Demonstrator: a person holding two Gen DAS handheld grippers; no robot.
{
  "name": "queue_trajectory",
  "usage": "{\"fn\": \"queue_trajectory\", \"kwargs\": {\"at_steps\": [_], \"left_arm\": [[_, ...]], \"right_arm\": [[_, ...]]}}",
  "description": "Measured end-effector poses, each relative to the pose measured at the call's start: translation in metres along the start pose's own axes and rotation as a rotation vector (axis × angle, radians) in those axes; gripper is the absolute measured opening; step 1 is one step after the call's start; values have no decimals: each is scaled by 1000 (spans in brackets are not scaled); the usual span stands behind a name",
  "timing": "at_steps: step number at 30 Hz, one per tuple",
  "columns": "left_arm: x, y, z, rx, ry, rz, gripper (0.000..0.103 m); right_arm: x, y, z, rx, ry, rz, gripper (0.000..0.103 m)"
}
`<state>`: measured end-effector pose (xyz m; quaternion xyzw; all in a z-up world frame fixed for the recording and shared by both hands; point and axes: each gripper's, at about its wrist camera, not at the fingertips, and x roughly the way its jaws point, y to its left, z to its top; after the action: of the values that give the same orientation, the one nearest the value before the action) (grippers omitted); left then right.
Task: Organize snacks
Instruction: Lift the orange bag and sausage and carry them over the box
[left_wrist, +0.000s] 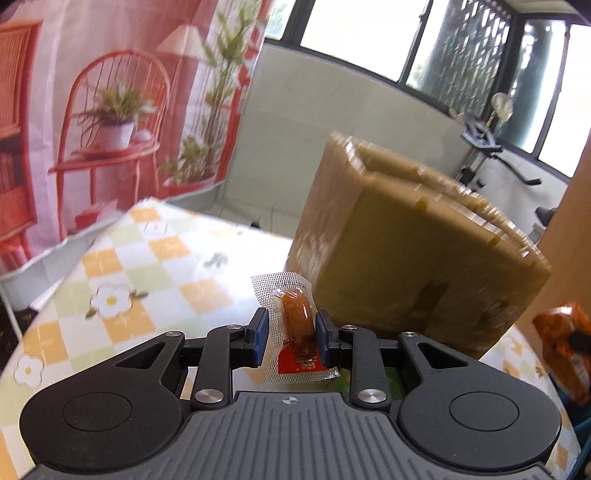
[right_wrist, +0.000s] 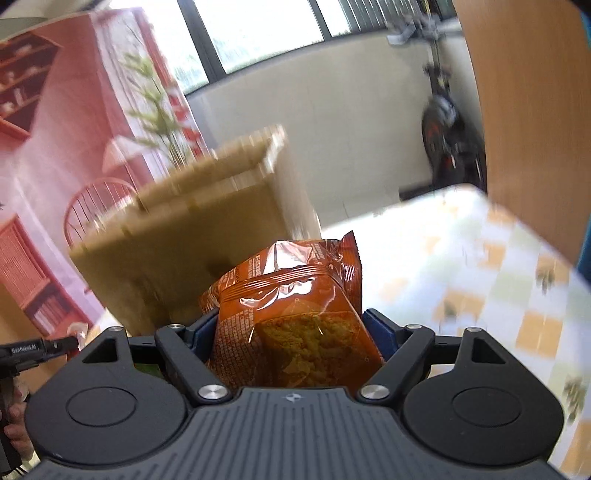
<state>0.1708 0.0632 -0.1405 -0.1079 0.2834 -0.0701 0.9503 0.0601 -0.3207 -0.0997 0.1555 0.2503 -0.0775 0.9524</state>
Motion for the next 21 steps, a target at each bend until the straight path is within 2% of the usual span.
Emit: {"fn": "queue_trajectory", "kwargs": {"at_steps": [4,11,18,21], "left_arm": [[-9,-8,14,25,-54,-8,29],[-17,-26,50,60,-162,-61,29],[2,-61,87,95,-214,-158,29],[24,-76,98,92,-200,-178,29]], "right_arm": [[-13,12,24,-38,-95,28,82],[-10,37,60,-102,-189,92,82],[36,72,96,-209,-231,139,82],[66,87,109,-229,-243,151,82]]}}
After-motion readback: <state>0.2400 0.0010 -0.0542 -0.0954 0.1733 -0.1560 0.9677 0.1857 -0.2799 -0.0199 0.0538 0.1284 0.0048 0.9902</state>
